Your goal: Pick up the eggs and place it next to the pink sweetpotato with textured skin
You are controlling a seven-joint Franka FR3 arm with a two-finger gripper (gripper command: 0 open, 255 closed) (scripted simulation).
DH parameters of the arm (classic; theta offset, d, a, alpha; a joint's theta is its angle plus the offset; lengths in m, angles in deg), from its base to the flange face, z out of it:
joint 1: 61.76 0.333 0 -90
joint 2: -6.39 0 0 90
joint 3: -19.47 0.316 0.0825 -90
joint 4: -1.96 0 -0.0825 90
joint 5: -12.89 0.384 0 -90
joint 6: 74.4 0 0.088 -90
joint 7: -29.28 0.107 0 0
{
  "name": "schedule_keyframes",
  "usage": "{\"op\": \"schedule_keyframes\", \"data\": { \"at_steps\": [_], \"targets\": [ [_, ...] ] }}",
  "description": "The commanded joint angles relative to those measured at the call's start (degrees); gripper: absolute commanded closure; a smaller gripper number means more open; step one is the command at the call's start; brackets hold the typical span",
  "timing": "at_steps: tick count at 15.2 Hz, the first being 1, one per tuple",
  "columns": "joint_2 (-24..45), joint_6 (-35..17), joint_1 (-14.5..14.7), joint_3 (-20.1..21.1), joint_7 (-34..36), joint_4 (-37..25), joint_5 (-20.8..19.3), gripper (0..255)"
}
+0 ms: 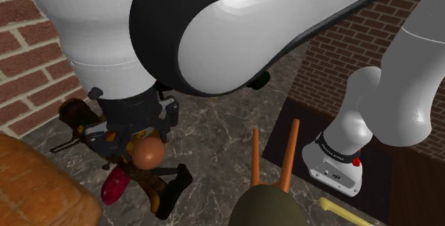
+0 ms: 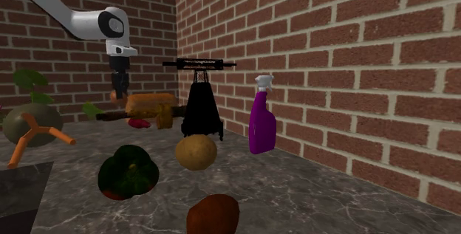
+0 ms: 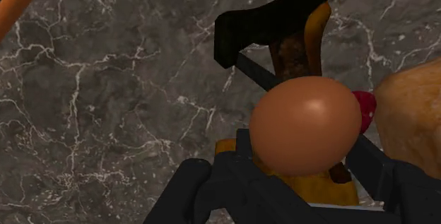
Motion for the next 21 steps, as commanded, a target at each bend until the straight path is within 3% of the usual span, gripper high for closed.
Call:
{"op": "schedule_keyframes", "data": {
  "at_steps": [1,3,21],
  "targets": [
    [1.5,0.3,1.7,0.9,2.9,-1.6,-0.9,255],
    [3.8,1.1,3.8,1.8,6.2,-4.3,-2.1,255],
    [8.7,-11.3,4.4,0.9,8.0,3.6,-5.1,255]
  ]
}}
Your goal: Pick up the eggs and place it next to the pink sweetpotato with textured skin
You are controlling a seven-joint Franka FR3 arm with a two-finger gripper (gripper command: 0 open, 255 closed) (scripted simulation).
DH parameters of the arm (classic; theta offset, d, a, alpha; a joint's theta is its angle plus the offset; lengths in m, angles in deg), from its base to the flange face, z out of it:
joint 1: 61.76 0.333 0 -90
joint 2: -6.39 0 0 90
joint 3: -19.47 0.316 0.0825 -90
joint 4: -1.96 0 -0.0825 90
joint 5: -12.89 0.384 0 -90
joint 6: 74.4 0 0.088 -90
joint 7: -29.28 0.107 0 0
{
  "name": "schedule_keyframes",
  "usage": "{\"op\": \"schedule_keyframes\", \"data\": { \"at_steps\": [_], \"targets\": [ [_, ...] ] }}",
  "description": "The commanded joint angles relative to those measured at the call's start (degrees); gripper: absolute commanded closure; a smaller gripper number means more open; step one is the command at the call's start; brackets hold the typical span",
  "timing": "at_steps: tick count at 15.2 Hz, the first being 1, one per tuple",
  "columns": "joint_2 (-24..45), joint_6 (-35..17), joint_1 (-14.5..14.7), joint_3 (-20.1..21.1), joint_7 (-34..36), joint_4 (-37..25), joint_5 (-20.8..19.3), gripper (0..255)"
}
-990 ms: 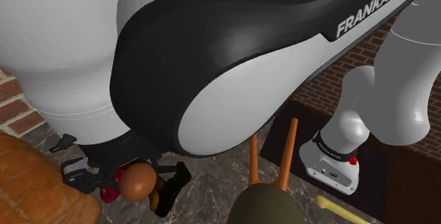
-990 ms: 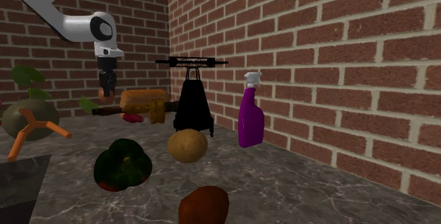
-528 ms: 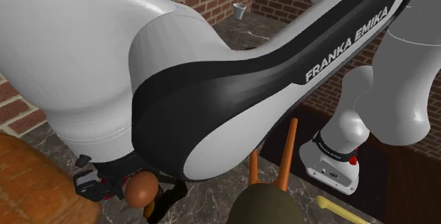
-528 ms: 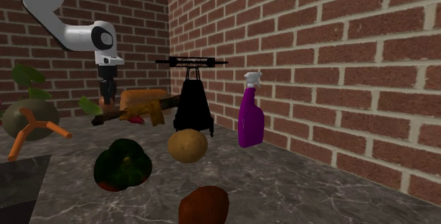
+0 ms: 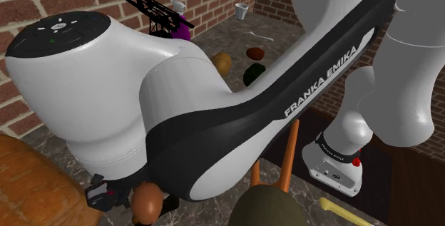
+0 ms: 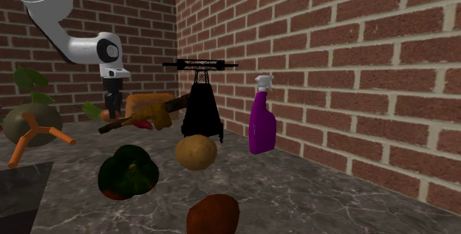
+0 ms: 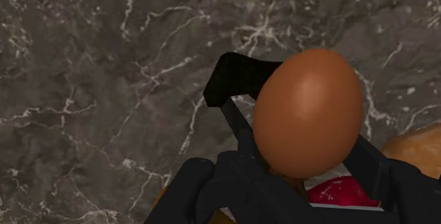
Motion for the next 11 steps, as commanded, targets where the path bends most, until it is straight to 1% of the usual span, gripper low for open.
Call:
{"op": "schedule_keyframes", "data": {
  "at_steps": [1,5,11],
  "targets": [
    [0.9,-1.4,0.0,-0.3,0.2,0.9,-0.5,255],
    [2.4,-3.9,0.3,-0.7,0.8,2.0,-1.4,255],
    [2.4,-3.9,0.4,-0.7,0.8,2.0,-1.4,255]
  ]
}}
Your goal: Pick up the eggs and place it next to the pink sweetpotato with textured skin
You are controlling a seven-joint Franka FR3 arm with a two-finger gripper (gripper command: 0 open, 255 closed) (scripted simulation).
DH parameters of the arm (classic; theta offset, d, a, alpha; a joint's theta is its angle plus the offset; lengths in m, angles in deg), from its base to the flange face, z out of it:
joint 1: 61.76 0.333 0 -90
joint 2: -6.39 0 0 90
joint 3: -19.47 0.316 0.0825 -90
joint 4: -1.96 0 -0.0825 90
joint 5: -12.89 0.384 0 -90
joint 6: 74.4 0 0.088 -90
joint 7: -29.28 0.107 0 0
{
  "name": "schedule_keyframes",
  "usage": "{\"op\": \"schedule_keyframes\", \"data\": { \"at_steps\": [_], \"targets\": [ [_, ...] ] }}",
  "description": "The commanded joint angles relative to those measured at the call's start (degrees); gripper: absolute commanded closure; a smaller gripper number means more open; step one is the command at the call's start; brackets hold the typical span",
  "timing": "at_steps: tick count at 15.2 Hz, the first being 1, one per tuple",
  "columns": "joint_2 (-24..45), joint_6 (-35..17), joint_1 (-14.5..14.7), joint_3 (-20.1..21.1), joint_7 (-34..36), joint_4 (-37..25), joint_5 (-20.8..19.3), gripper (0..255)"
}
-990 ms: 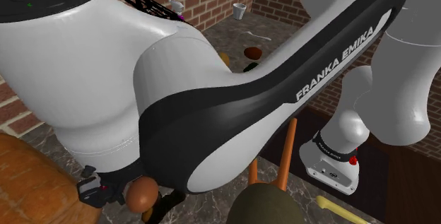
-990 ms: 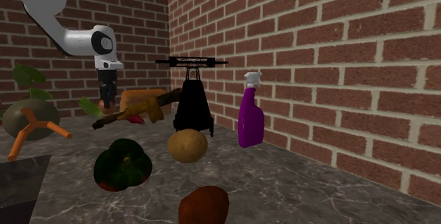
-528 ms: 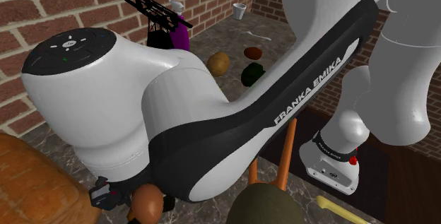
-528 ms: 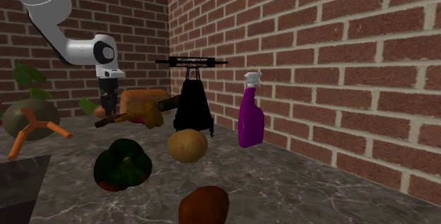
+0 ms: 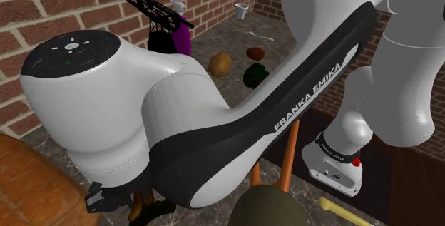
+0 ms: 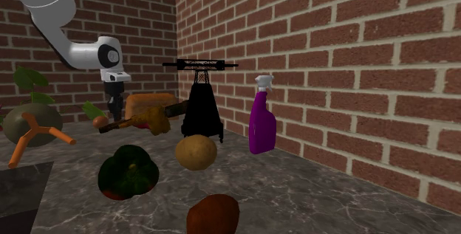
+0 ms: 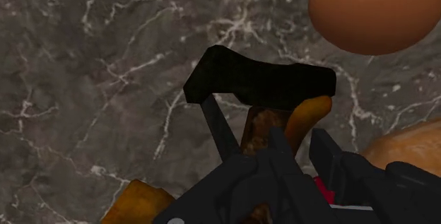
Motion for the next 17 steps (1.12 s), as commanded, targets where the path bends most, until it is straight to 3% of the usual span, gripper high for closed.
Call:
{"op": "schedule_keyframes", "data": {
  "at_steps": [1,2,3,7,12,17],
  "targets": [
    [0.7,1.5,-0.2,-0.3,0.0,1.3,0.1,255],
    [0.7,1.5,-0.2,-0.3,0.0,1.3,0.1,255],
    [1.2,1.3,0.0,-0.4,0.2,1.1,-0.2,0],
    [2.4,-0.3,0.3,-0.7,0.7,1.6,-0.9,0],
    [-2.9,7.6,-0.8,0.5,-1.4,-1.6,2.2,0],
    [-2.9,7.6,-0.8,0.5,-1.4,-1.6,2.2,0]
  ]
}}
